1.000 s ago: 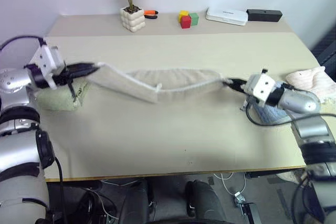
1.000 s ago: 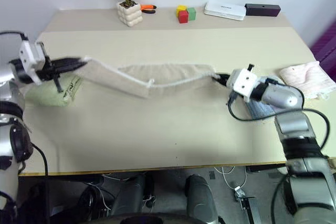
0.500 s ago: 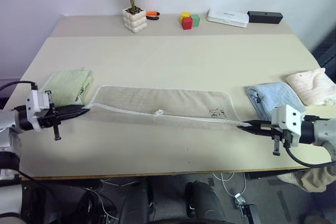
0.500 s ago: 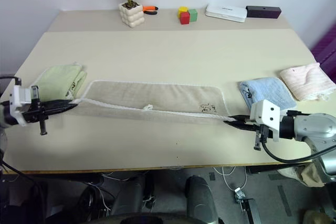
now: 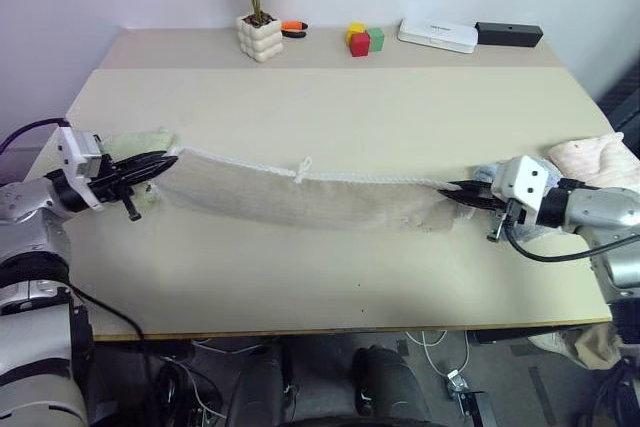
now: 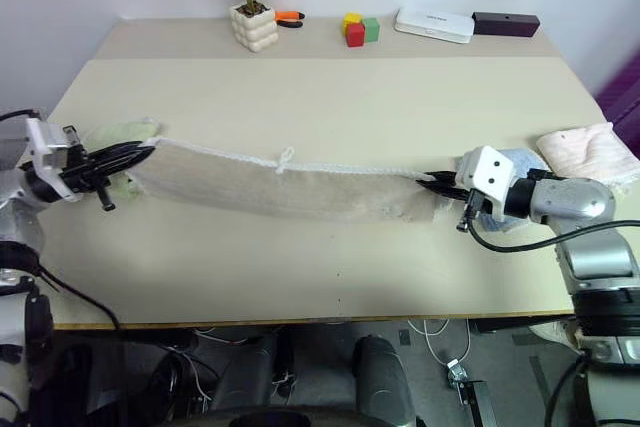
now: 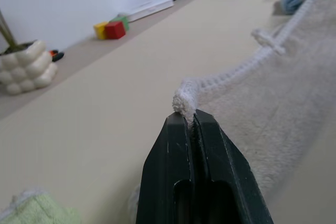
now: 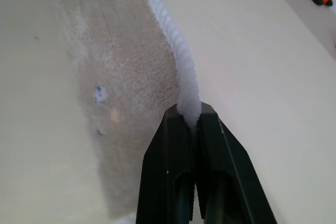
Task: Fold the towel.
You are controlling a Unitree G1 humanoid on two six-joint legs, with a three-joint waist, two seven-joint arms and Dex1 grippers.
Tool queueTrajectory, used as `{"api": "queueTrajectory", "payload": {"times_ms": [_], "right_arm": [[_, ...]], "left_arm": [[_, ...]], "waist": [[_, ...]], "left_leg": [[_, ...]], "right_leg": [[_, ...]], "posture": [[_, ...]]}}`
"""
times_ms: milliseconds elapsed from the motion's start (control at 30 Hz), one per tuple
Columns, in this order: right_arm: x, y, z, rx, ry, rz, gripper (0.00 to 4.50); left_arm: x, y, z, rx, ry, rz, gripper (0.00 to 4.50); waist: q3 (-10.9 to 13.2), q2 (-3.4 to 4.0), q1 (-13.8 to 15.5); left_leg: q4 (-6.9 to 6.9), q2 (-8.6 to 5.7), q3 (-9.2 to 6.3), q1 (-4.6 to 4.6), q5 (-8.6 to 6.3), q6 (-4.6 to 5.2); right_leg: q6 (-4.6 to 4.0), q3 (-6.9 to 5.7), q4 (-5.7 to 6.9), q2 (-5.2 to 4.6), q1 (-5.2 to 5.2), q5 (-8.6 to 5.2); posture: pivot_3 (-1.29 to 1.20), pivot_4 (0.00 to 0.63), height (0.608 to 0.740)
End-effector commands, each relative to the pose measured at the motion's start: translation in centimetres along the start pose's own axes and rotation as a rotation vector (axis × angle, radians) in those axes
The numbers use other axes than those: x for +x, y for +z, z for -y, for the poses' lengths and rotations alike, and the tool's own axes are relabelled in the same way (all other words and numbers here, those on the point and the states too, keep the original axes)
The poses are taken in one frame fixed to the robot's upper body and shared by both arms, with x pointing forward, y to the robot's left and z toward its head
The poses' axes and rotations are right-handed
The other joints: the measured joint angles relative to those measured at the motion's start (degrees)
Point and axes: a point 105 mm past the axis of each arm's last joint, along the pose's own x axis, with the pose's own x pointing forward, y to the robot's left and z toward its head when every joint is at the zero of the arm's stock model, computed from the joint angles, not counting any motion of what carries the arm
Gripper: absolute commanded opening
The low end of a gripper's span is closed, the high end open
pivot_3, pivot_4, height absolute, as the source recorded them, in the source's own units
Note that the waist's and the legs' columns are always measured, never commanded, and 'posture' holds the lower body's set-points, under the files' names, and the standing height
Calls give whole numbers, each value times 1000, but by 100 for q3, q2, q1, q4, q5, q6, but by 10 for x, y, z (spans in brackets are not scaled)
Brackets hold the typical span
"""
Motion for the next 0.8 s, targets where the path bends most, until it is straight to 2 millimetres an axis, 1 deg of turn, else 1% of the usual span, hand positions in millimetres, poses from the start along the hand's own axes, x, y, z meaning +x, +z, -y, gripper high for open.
{"api": "queueTrajectory", "payload": {"times_ms": [33,200,400,600,800], "right_arm": [[7,2,14,-45,-61,12,67],[19,-3,23,-40,-96,4,67],[23,-13,24,-37,-102,-24,67],[26,-22,20,-34,-96,-58,67],[28,-22,22,-32,-119,-51,67]], "left_arm": [[4,-1,-7,16,45,-2,0],[18,-8,-8,24,73,-34,0],[26,-16,-8,-4,102,-52,0],[29,-22,-8,-11,129,-72,0],[27,-23,-13,-15,174,-72,0]], "waist": [[0,0,-16],[0,0,-25],[0,0,-39],[0,0,-38],[0,0,-37]], "left_leg": [[0,0,-1,0,0,0],[-1,0,-2,-1,0,0],[-1,0,0,0,0,-1],[-1,0,0,-1,1,-1],[-1,0,-1,-1,0,-1]], "right_leg": [[0,0,1,0,0,0],[0,0,2,0,-1,0],[0,0,2,0,0,0],[0,0,2,0,-1,0],[0,0,2,0,-1,0]], "posture": [[0,150,735],[0,150,735],[0,150,735],[0,150,735],[0,150,735]]}}
